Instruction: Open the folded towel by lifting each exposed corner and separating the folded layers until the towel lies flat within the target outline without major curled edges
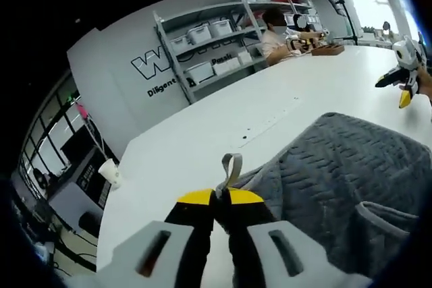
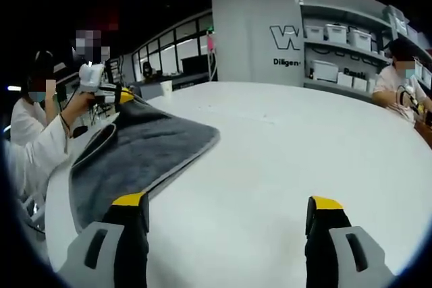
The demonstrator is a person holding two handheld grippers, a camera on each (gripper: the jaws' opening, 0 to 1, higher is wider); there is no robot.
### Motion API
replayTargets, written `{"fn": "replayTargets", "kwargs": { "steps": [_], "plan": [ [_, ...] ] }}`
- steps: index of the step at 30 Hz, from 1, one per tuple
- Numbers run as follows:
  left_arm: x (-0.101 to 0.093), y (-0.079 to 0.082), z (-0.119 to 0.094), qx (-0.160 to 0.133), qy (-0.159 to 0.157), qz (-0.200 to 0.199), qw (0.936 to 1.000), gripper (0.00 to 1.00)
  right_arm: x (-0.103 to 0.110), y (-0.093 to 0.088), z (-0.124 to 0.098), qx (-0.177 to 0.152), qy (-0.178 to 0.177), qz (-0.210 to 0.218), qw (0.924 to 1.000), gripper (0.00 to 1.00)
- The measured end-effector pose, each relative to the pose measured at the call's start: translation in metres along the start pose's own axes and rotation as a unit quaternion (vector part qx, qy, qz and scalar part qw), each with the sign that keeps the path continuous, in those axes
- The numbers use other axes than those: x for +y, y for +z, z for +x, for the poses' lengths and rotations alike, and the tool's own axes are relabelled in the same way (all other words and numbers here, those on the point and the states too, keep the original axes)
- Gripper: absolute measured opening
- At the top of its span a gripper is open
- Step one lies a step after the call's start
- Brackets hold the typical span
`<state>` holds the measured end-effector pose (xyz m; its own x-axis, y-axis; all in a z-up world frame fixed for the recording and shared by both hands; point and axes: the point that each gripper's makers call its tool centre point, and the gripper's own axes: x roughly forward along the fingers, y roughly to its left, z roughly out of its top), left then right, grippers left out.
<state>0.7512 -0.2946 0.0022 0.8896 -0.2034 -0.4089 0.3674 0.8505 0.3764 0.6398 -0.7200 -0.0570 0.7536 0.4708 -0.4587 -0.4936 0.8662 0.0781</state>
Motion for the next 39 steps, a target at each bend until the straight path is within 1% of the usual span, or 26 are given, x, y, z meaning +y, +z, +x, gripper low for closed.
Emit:
{"fn": "replayTargets", "kwargs": {
  "steps": [1,3,4,7,13,16,19,20,21,22,24,27,29,32,34,37,39],
  "plan": [
    [0.002,-0.002,0.004,0.002,0.000,-0.002,1.0000,0.05,0.000,0.000,0.000,0.000,0.000,0.000,1.0000,0.96],
    [0.007,-0.012,0.012,0.021,0.000,-0.037,0.9991,0.05,-0.001,0.000,0.000,0.000,-0.001,0.002,1.0000,0.96],
    [0.008,-0.013,0.016,0.020,-0.005,-0.047,0.9987,0.05,-0.002,0.000,0.001,0.001,-0.002,0.001,1.0000,0.96],
    [0.017,-0.016,0.026,0.017,0.004,-0.042,0.9990,0.05,-0.002,-0.001,0.001,0.003,-0.002,-0.001,1.0000,0.96],
    [0.024,-0.032,0.048,0.034,0.009,-0.033,0.9989,0.05,-0.002,-0.002,0.001,0.003,-0.004,0.001,1.0000,0.96],
    [0.027,-0.037,0.059,0.038,0.004,-0.031,0.9988,0.05,-0.003,-0.001,0.001,0.003,-0.004,0.001,1.0000,0.96],
    [0.025,-0.041,0.068,0.040,-0.001,-0.016,0.9991,0.05,-0.002,-0.003,0.001,0.006,-0.004,0.000,1.0000,0.96],
    [0.025,-0.043,0.070,0.042,-0.002,-0.014,0.9990,0.05,-0.002,-0.003,0.002,0.006,-0.004,0.000,1.0000,0.96],
    [0.026,-0.049,0.073,0.054,-0.001,-0.016,0.9984,0.05,-0.002,-0.004,0.002,0.007,-0.004,0.000,1.0000,0.96],
    [0.026,-0.052,0.074,0.062,0.002,-0.017,0.9979,0.05,-0.002,-0.004,0.002,0.007,-0.004,0.000,1.0000,0.96],
    [0.023,-0.056,0.078,0.064,0.001,-0.016,0.9978,0.05,-0.002,-0.004,0.002,0.008,-0.005,-0.001,1.0000,0.96],
    [0.020,-0.063,0.081,0.073,0.002,0.002,0.9973,0.05,-0.003,-0.003,0.002,0.008,-0.005,-0.001,1.0000,0.96],
    [0.019,-0.063,0.082,0.068,0.006,0.008,0.9976,0.04,-0.002,-0.003,0.002,0.008,-0.005,-0.001,1.0000,0.96],
    [0.019,-0.062,0.081,0.064,0.006,0.003,0.9979,0.05,-0.002,-0.003,0.002,0.009,-0.005,-0.002,0.9999,0.96],
    [0.021,-0.061,0.079,0.058,0.004,-0.004,0.9983,0.05,0.000,-0.001,0.002,0.003,-0.002,0.003,1.0000,0.98],
    [0.023,-0.058,0.074,0.046,0.002,-0.038,0.9982,0.09,0.001,-0.001,0.001,0.001,0.001,0.006,1.0000,0.97],
    [0.024,-0.056,0.070,0.046,0.005,-0.041,0.9981,0.12,0.000,-0.003,0.002,0.008,-0.001,0.006,0.9999,0.97]
  ]
}}
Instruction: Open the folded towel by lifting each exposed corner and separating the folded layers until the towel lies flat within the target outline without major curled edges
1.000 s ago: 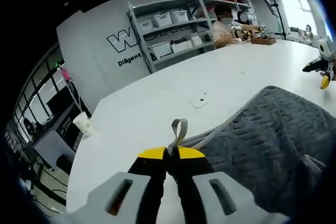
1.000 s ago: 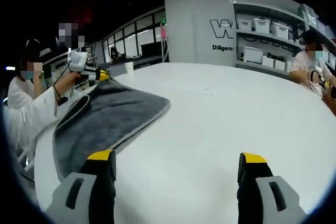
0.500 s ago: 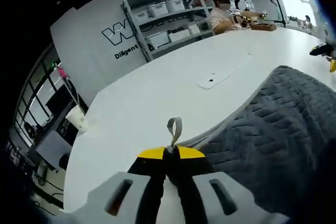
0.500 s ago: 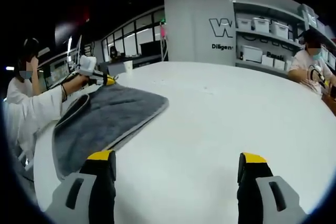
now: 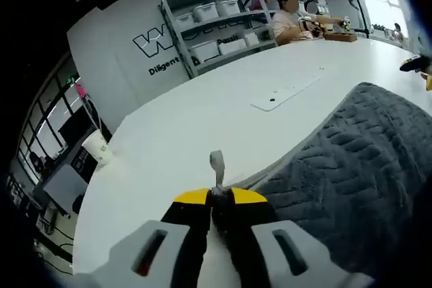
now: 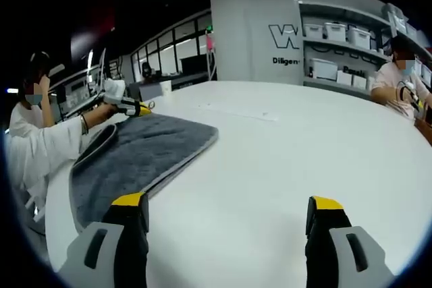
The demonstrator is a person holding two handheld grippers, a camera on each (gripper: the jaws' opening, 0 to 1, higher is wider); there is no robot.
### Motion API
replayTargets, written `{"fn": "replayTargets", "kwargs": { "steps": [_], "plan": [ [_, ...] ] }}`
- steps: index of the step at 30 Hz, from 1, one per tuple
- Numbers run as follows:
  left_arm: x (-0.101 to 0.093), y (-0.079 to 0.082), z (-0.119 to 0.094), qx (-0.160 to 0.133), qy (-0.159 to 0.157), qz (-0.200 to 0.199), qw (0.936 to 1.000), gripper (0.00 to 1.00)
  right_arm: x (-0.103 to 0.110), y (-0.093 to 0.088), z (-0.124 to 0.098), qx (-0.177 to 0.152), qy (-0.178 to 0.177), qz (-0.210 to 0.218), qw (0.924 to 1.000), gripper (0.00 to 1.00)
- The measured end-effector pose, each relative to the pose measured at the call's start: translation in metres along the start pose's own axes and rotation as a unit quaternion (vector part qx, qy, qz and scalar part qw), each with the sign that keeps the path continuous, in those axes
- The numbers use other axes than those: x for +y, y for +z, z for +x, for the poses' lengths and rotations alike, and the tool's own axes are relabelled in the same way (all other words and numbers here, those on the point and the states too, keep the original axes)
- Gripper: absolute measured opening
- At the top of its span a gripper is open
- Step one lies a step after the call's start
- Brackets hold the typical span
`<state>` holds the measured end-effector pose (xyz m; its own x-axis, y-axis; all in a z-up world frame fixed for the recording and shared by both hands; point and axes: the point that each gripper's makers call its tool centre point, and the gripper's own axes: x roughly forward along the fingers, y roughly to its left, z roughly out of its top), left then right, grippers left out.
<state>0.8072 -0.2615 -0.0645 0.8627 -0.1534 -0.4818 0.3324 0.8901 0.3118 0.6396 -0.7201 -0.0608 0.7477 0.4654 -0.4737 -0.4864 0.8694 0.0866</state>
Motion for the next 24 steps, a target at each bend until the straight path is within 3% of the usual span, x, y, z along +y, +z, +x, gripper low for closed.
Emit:
{"fn": "replayTargets", "kwargs": {
  "steps": [3,6,10,12,15,17,24],
  "plan": [
    [-0.005,0.014,-0.007,-0.026,-0.010,-0.041,0.9988,0.26,-0.001,0.000,0.000,0.000,0.000,0.000,1.0000,0.97],
    [0.002,0.023,-0.014,-0.034,0.003,-0.047,0.9983,0.42,0.001,0.001,0.001,-0.001,0.003,0.000,1.0000,0.97],
    [-0.013,0.036,-0.027,-0.050,-0.039,-0.098,0.9932,0.51,0.000,0.000,0.002,0.003,0.002,-0.001,1.0000,0.97],
    [-0.017,0.035,-0.034,-0.040,-0.039,-0.106,0.9928,0.60,0.000,0.000,0.001,0.002,0.003,-0.002,1.0000,0.97],
    [-0.026,0.035,-0.041,-0.027,-0.047,-0.099,0.9936,0.84,0.000,0.000,0.001,0.002,0.002,-0.001,1.0000,0.96],
    [-0.037,0.037,-0.052,-0.023,-0.065,-0.086,0.9939,0.94,0.001,-0.001,0.001,0.003,0.002,-0.001,1.0000,0.96],
    [-0.072,0.054,-0.090,-0.049,-0.116,-0.085,0.9884,0.99,0.004,-0.002,0.001,0.005,0.005,-0.004,1.0000,0.96]
  ]
}}
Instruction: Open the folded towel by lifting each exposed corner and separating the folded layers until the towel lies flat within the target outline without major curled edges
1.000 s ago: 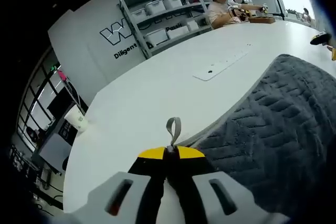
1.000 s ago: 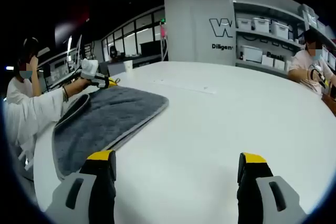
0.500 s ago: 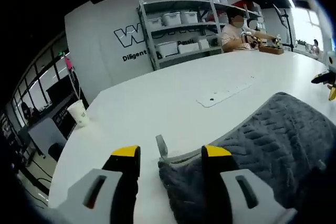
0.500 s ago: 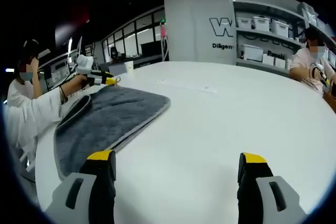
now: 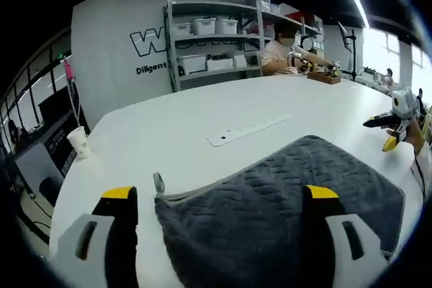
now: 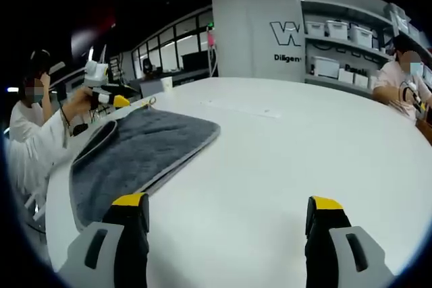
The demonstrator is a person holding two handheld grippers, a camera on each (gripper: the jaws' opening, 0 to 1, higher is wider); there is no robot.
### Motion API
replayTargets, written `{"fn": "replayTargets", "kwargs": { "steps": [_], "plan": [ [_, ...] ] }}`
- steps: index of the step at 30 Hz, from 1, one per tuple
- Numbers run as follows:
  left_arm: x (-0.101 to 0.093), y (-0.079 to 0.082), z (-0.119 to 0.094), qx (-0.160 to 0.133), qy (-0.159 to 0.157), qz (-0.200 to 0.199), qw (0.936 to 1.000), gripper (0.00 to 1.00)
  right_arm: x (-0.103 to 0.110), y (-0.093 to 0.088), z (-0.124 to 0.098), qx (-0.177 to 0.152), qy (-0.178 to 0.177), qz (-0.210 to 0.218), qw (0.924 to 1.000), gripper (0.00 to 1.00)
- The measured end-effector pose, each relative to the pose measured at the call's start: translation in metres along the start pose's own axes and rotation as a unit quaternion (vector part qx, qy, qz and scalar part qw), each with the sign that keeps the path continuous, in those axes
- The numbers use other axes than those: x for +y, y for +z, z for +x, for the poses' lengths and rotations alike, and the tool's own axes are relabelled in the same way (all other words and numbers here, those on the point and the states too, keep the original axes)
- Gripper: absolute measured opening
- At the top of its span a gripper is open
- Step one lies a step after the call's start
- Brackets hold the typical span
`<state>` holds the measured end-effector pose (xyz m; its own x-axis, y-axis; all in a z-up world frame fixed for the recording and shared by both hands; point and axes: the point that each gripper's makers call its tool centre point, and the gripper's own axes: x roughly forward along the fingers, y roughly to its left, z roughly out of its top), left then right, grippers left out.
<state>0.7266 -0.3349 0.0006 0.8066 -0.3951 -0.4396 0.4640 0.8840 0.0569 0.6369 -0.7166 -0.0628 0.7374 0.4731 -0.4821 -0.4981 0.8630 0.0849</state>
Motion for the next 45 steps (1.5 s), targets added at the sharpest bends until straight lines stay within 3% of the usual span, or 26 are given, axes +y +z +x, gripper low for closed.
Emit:
{"fn": "replayTargets", "kwargs": {
  "steps": [7,9,11,15,20,24,35,40,45],
  "plan": [
    [-0.041,-0.002,-0.024,-0.003,-0.034,0.025,0.9991,0.99,0.000,0.000,-0.001,-0.001,0.000,-0.001,1.0000,0.96],
    [-0.051,-0.010,-0.030,0.011,-0.040,0.049,0.9980,0.99,0.001,0.000,-0.001,-0.001,0.001,-0.002,1.0000,0.96],
    [-0.057,-0.016,-0.035,0.025,-0.037,0.079,0.9959,0.97,0.001,0.001,-0.001,-0.002,0.001,-0.002,1.0000,0.96],
    [-0.066,-0.024,-0.041,0.036,-0.034,0.083,0.9954,0.99,0.001,0.000,0.000,-0.001,0.002,-0.002,1.0000,0.96],
    [-0.074,-0.035,-0.045,0.053,-0.036,0.102,0.9927,0.94,0.004,0.000,-0.001,0.000,0.003,-0.004,1.0000,0.96],
    [-0.072,-0.038,-0.046,0.059,-0.019,0.115,0.9914,0.81,0.003,0.000,0.000,0.000,0.003,-0.004,1.0000,0.96],
    [-0.088,-0.044,-0.030,0.071,-0.048,0.129,0.9880,0.41,0.004,0.001,0.000,0.001,0.006,-0.006,1.0000,0.96],
    [-0.093,-0.044,-0.028,0.068,-0.060,0.136,0.9866,0.04,0.003,0.002,-0.001,-0.002,0.005,-0.005,1.0000,0.96],
    [-0.094,-0.052,-0.031,0.084,-0.059,0.156,0.9824,0.01,0.003,0.001,-0.001,-0.002,0.004,-0.004,1.0000,0.96]
  ]
}}
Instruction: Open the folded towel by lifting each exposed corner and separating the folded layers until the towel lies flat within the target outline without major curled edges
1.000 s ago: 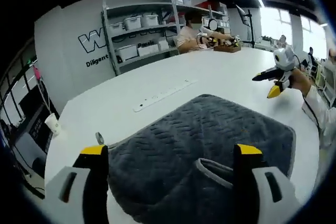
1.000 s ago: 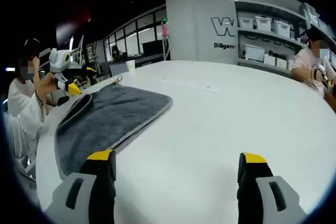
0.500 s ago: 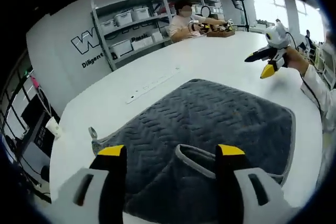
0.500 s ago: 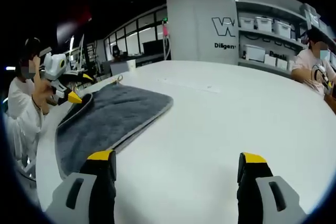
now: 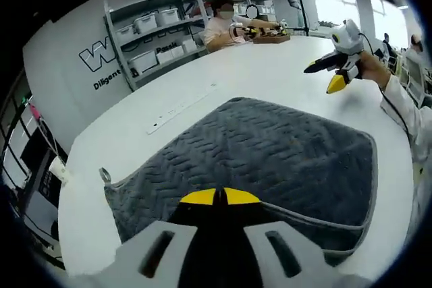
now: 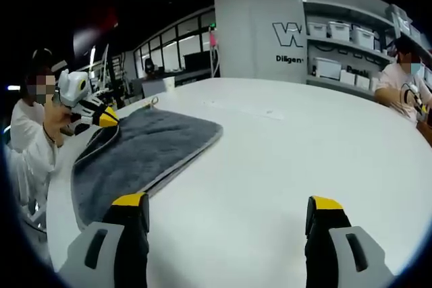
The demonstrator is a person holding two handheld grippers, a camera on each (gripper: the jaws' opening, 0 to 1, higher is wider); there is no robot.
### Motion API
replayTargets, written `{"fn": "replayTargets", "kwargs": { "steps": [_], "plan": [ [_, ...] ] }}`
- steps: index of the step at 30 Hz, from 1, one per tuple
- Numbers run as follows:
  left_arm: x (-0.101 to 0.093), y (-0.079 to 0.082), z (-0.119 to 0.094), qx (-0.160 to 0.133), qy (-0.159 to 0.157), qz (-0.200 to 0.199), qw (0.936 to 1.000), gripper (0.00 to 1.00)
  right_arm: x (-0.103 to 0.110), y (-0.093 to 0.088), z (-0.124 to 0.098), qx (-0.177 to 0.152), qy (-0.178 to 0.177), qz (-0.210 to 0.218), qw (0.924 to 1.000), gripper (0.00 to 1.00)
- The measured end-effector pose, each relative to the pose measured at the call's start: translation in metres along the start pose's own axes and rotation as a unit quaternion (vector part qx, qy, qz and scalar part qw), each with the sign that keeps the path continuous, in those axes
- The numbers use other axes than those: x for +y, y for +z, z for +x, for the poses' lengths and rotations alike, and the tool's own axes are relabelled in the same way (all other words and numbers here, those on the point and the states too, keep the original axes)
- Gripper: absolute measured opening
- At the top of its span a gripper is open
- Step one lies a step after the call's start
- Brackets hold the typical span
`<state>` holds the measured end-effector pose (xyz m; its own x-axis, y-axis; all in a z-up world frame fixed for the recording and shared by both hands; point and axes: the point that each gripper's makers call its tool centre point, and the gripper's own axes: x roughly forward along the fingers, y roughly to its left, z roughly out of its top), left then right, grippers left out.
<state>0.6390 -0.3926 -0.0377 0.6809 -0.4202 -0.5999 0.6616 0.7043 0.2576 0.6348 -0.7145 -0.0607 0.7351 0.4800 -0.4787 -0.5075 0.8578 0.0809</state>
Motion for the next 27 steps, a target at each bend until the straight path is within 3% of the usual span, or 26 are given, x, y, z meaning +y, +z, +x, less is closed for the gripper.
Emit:
{"fn": "replayTargets", "kwargs": {
  "steps": [3,9,15,27],
  "plan": [
    [0.000,0.000,-0.004,0.000,0.006,0.008,1.0000,0.00,0.000,0.001,0.000,0.000,0.001,-0.001,1.0000,0.96],
    [0.003,0.008,-0.023,-0.028,0.027,0.001,0.9992,0.00,0.000,0.000,0.000,0.000,0.001,0.000,1.0000,0.96],
    [0.005,0.003,-0.045,-0.041,0.042,-0.007,0.9983,0.00,0.001,-0.001,0.001,0.004,0.002,-0.003,1.0000,0.96],
    [0.008,-0.036,-0.087,-0.049,0.065,-0.048,0.9955,0.00,0.002,-0.004,0.002,0.010,0.000,-0.006,0.9999,0.96]
  ]
}}
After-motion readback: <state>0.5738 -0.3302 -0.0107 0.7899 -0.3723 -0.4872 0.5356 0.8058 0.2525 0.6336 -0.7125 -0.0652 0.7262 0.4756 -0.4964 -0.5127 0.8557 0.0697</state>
